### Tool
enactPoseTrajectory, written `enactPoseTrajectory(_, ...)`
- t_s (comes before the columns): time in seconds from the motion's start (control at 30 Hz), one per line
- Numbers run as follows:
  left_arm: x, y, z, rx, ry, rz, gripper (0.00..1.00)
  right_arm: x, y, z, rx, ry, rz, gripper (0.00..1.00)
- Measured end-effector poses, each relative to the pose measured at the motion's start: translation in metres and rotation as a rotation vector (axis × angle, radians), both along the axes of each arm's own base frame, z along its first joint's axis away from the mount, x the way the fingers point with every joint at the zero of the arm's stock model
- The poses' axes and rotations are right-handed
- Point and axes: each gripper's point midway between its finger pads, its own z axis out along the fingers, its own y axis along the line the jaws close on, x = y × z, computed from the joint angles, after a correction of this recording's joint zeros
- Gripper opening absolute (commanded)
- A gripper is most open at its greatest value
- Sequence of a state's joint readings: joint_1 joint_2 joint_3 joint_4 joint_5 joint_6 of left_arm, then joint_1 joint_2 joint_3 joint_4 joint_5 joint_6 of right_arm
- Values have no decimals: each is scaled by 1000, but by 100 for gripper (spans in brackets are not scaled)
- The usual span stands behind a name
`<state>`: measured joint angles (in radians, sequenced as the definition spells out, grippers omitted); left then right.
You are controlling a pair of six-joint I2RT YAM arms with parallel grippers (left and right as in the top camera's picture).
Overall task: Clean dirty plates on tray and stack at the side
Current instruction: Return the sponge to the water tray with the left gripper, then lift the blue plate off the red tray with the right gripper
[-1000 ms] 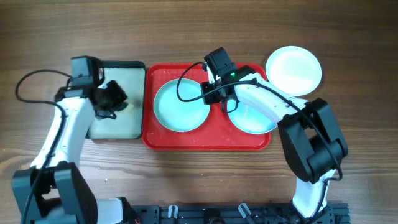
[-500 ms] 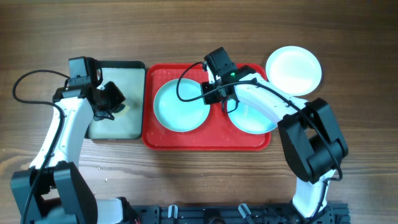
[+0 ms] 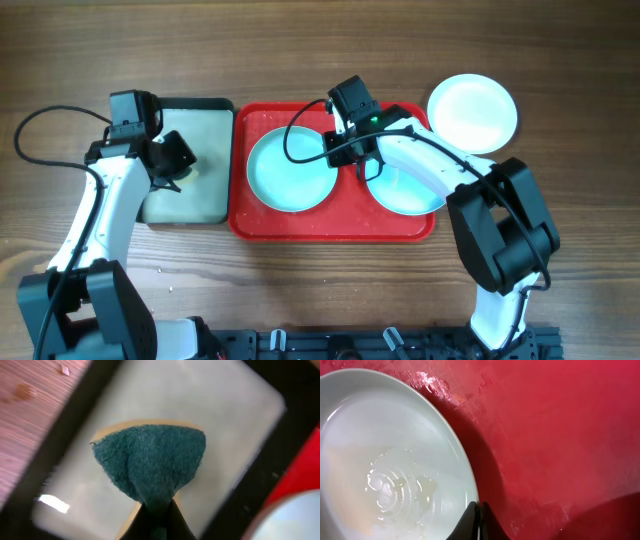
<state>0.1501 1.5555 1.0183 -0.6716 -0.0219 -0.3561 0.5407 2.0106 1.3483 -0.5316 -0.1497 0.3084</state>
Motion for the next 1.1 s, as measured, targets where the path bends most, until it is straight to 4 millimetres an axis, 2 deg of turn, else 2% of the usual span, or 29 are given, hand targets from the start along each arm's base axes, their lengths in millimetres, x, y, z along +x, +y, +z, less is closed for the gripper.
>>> enactPoseTrajectory(0.03,0,4,0,25,1,9,4,1,1,0,3,-4,0,6)
enactPoseTrajectory(0.13,2,15,3,89,-5,2,4,4,2,2,13,-16,-6,21)
enactPoseTrajectory(0.2,4,16,1,103,-15,-4,4,4,3,2,14,-14,-7,22)
enactPoseTrajectory(0.27,-3,16,-9,106,0,-8,4,3,3,2,15,-12,-6,27)
enactPoseTrajectory(0.37,-13,15,-24,107,21,-10,4,2,2,1,11,-7,-6,27)
enactPoseTrajectory(0.4,-14,15,-26,106,24,-10,4,2,2,1,11,-5,-5,25)
enactPoseTrajectory(0.43,-14,15,-26,106,23,-10,4,1,1,0,9,-2,-5,12)
enactPoseTrajectory(0.47,-12,15,-26,107,14,-10,4,-2,0,-3,4,6,-6,4)
enactPoseTrajectory(0.87,-6,13,-24,94,-14,-7,4,0,1,-3,17,3,-22,4)
enactPoseTrajectory(0.9,-6,13,-24,94,-15,-7,4,0,1,-3,17,3,-22,7)
enactPoseTrajectory(0.93,-6,13,-24,94,-15,-7,4,0,1,-3,17,3,-22,15)
enactPoseTrajectory(1.1,-4,14,-23,95,-23,-6,4,0,1,-3,20,4,-28,22)
